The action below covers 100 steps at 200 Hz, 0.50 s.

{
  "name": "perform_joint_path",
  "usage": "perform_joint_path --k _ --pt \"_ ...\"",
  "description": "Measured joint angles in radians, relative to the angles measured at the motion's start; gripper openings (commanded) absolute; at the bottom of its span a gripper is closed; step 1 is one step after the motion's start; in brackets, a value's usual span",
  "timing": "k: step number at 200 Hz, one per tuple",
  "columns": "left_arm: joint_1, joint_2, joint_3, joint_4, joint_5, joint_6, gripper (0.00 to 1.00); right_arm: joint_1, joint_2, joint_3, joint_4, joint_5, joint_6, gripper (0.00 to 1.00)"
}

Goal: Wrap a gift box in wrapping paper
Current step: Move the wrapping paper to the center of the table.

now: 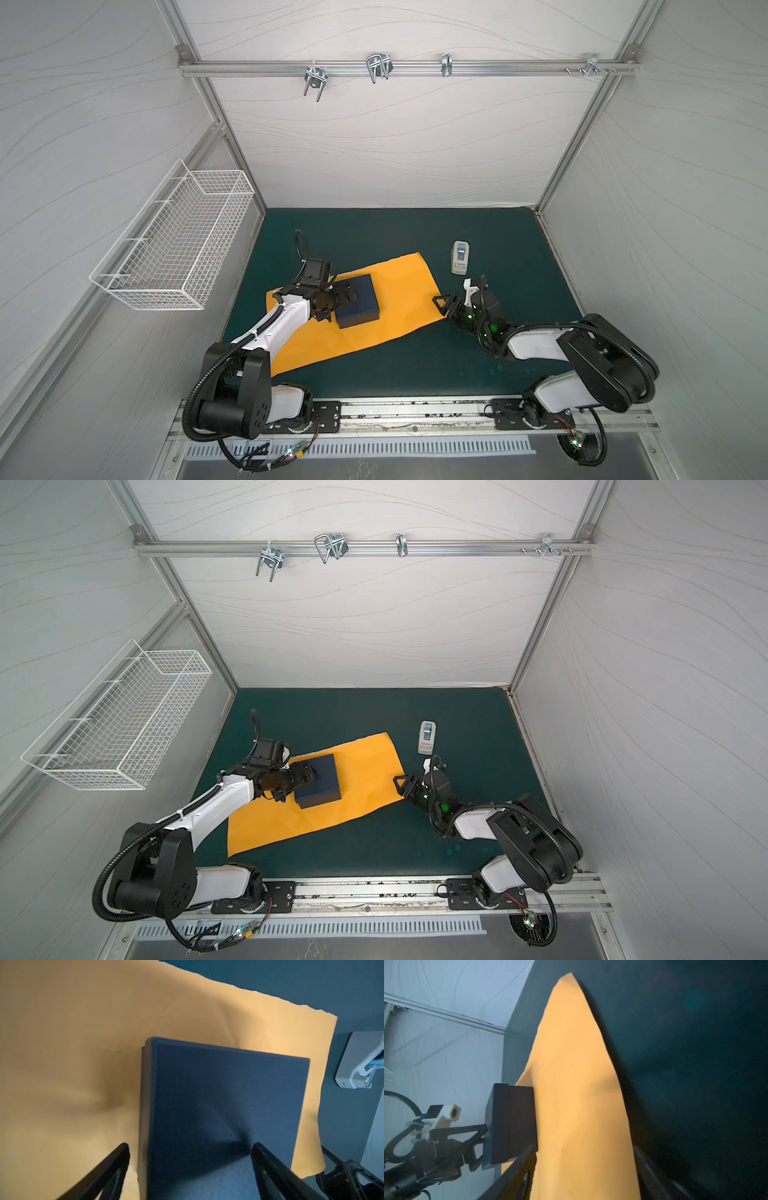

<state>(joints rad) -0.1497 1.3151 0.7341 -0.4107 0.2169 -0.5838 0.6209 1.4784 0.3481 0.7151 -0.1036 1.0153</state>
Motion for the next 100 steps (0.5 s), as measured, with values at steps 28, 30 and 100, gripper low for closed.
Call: perform_joint_path --k 28,30,100 --pt "0.0 0.0 0.0 0.001 0.0 0.0 0.93 -0.015 0.069 0.06 0.0 -0.084 -0.042 0.65" --pt "0.0 0.0 0.0 0.0 0.0 0.0 0.93 -0.016 0.072 0.063 -0.001 -0.09 -0.043 0.64" --pt "0.0 0.0 -0.002 0.0 0.0 -0.003 0.92 -0.143 0.078 0.111 -0.116 -0.268 -0.145 0.55"
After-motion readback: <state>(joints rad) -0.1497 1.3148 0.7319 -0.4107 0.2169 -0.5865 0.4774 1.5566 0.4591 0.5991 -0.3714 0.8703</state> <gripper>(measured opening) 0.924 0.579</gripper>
